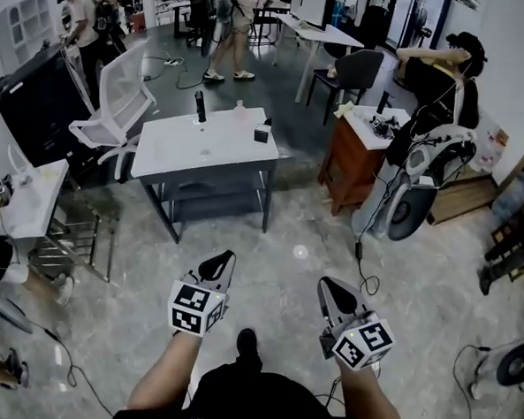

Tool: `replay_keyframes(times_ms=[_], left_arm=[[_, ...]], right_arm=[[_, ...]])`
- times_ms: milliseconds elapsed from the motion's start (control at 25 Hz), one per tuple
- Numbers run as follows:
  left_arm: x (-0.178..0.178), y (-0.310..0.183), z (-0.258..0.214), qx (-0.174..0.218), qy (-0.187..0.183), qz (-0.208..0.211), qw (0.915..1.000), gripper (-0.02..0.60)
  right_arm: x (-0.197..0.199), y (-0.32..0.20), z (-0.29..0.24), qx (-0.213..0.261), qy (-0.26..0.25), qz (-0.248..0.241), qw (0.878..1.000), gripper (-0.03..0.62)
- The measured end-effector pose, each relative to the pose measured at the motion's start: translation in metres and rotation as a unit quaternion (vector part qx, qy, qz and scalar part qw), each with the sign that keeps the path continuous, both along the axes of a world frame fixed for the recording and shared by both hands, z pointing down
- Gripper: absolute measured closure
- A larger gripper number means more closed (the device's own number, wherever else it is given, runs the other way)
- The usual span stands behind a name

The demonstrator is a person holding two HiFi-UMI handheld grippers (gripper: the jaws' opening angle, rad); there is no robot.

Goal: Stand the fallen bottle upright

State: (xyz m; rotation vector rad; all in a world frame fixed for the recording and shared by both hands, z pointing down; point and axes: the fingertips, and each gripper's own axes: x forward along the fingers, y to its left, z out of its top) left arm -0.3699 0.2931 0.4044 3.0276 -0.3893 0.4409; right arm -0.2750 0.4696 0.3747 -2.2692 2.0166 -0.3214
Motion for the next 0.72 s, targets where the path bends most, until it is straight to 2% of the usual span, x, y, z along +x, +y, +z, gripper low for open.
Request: replay_keyframes(times_ms=[160,400,720], left_arm=[[0.048,-0.058,-0.007,0.001,-0.004,0.01,0.9999,0.557],[0.094,-0.13,-0.011,0.008,-0.008,0.011,0.9999,0.557],[0.133,-0.176,-0.012,0.013,-0.015,0.011,0.9997,0.557]], right_arm=[[0.045,-0.063,-0.002,-0.007,0.0,0.005,1.0,0.58],[0.086,-0.142,-0.016,0.006,0.01,-0.002,1.0,0.58],[0.139,-0.187,-0.011,0.009,-0.009,0.013,1.0,0.58]])
